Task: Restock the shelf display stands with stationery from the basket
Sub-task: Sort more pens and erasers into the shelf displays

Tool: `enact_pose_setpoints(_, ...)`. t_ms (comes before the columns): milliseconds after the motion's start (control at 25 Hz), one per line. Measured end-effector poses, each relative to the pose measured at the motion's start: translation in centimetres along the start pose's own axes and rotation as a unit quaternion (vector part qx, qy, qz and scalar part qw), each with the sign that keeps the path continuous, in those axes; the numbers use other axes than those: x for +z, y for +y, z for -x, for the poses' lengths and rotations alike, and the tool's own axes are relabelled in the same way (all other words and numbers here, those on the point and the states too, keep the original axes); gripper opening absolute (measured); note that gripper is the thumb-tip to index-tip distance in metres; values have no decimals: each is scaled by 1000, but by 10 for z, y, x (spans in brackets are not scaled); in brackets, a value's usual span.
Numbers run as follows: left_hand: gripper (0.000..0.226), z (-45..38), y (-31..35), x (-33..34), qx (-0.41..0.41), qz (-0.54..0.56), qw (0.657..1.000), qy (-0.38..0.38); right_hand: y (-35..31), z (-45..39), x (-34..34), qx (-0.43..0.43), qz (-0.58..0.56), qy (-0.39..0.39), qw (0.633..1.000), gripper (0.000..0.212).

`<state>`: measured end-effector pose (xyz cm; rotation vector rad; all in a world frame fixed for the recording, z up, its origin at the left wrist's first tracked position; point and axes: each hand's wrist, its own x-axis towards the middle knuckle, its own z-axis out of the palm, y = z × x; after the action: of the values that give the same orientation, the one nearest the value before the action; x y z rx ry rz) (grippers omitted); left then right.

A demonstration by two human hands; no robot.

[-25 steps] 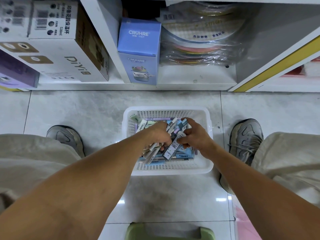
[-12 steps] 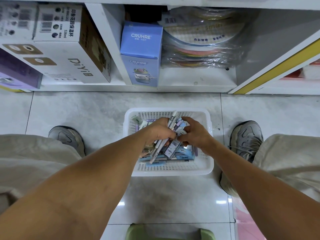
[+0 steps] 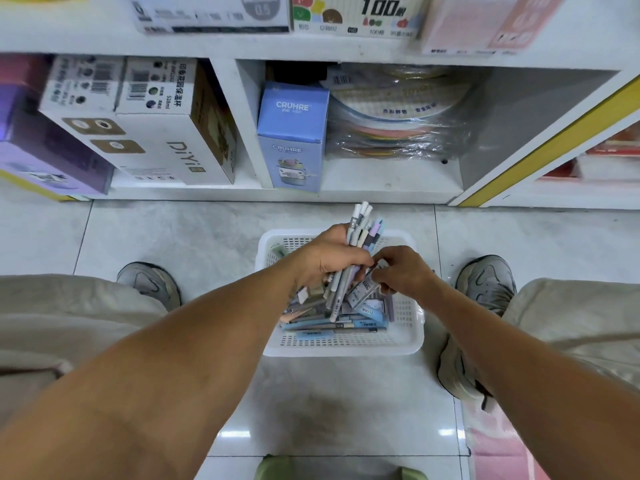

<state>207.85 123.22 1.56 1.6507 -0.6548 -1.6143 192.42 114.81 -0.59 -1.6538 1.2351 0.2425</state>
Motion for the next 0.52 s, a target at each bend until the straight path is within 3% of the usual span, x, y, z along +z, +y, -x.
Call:
enact_pose_setpoints(240,17,40,48,-1,9,116,993,35,-43,32,-41,-80,16,-42,996,19)
enact_pose_setpoints(360,23,69,84,-9,19,124,991,38,-73,57,-71,-126,-15,-57,990,18)
enact_pose_setpoints(520,12,123,147,-18,40,105,994,4,-123,101,-113,-168,-88,-75,979,16)
